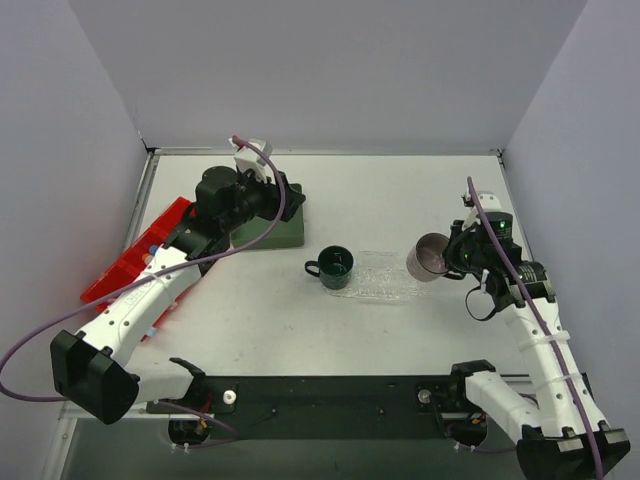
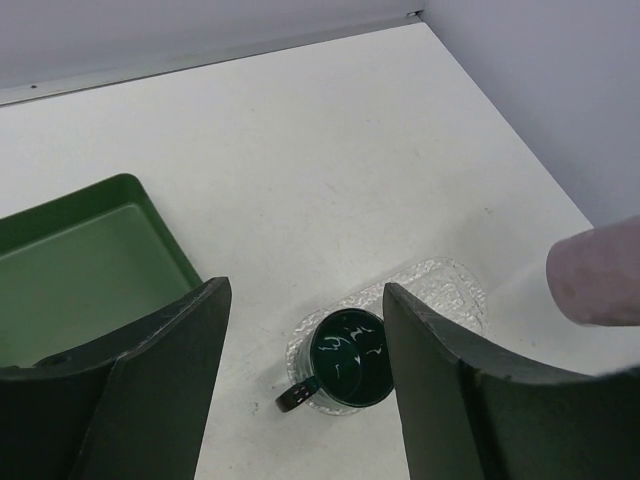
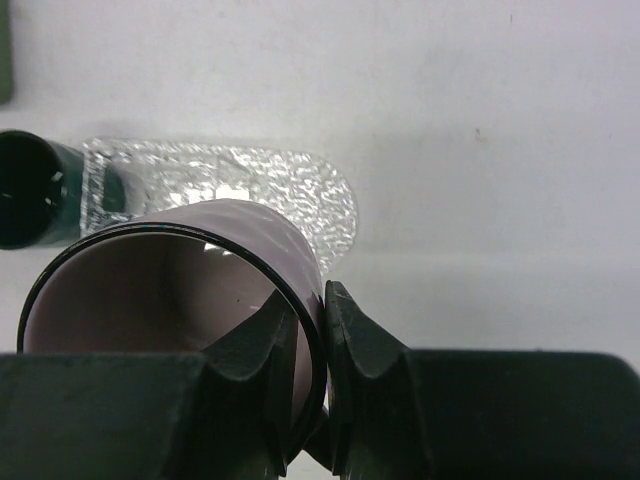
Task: Prepare toiletry sets of a toothbrush and toothpaste on the tray
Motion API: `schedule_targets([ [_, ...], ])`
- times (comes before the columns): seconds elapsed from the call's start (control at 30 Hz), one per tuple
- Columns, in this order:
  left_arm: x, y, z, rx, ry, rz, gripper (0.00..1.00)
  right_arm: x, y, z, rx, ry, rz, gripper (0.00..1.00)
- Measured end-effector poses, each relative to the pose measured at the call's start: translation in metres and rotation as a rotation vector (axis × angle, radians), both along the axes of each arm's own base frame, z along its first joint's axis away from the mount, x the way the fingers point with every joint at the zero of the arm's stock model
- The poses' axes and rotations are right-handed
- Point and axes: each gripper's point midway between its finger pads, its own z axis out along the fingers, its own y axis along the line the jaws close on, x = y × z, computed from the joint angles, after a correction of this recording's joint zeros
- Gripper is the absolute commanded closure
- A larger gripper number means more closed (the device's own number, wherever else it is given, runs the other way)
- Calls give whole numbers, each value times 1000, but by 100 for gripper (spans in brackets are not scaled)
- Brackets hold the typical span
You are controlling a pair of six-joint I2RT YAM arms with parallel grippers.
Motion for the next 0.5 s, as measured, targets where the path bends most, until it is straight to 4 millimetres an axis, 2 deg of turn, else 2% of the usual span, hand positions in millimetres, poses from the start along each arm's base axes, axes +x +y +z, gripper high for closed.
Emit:
schedule_targets([
  [0.17,9,14,-1,5,-1,50,27,-13,-19,-46,-11,135,-24,100],
  [0.5,17,27,-7,14,11,91,27,-3,-19,-91,-33,244,29,100],
])
